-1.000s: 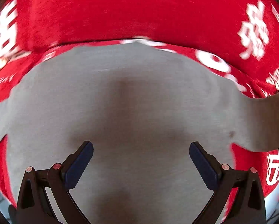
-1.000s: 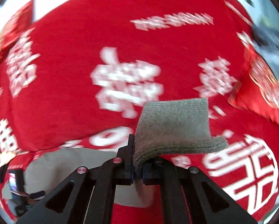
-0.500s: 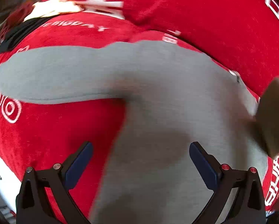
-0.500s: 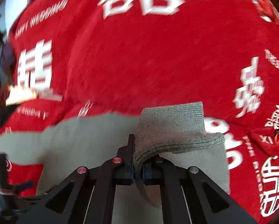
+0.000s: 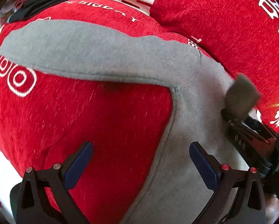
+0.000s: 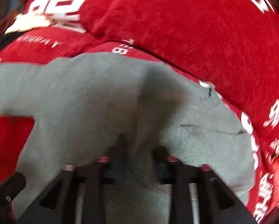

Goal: Fold small clothes

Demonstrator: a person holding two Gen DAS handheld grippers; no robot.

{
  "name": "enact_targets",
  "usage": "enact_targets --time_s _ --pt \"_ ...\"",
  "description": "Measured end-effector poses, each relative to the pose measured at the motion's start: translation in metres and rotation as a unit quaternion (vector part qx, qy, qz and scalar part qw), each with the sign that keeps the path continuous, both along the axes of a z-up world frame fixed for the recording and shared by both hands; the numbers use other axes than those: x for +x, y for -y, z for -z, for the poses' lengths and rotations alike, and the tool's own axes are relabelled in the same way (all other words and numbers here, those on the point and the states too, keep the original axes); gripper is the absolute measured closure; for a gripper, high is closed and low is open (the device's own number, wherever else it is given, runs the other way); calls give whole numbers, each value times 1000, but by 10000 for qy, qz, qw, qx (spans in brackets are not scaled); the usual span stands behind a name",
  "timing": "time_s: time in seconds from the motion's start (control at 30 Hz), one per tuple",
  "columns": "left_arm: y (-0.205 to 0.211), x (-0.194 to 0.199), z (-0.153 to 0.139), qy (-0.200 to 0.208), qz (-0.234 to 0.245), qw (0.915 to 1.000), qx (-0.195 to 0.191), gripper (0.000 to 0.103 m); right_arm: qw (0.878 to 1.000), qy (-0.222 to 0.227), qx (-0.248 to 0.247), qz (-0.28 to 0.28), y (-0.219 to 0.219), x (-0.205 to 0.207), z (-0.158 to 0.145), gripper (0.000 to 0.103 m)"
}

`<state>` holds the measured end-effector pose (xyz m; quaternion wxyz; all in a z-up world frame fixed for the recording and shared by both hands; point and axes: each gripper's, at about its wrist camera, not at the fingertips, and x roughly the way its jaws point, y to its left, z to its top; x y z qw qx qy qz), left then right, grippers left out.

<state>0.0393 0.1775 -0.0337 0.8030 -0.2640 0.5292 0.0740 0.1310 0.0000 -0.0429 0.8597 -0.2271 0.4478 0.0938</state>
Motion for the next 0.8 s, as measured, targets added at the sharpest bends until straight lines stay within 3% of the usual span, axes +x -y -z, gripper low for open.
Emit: enact_targets --time_s 0.03,0.17,0.23,0.37,0.5,0.57,0.7,0.77,0.8 --pt "0 -4 -1 27 -13 10000 -5 0 9999 11 21 -114 1 -6 -7 25" --pt "-2 -14 -8 140 -197 9997 -13 0 9969 65 518 -592 14 -33 -46 25" --pt "0 -17 -18 246 -261 9993 83 0 9906 74 1174 -694 41 -47 -77 25" --pt "32 0 -46 543 67 9982 226 0 9843 423 1677 -349 110 -54 -107 23" --pt "90 35 -67 799 740 9937 267 0 9915 398 908 838 183 -16 -77 23" --pt "125 62 -70 856 1135 9895 277 0 9875 57 965 1245 217 -1 -51 23" --pt "176 107 -38 291 1717 9808 880 0 9789 -648 1194 1525 244 6 -4 24" --pt "183 106 -15 -46 1832 9737 1351 0 9815 -393 1292 1356 244 -8 -7 23" --pt "189 95 -17 253 1951 9668 1633 0 9833 -444 1246 1247 243 -12 -9 23"
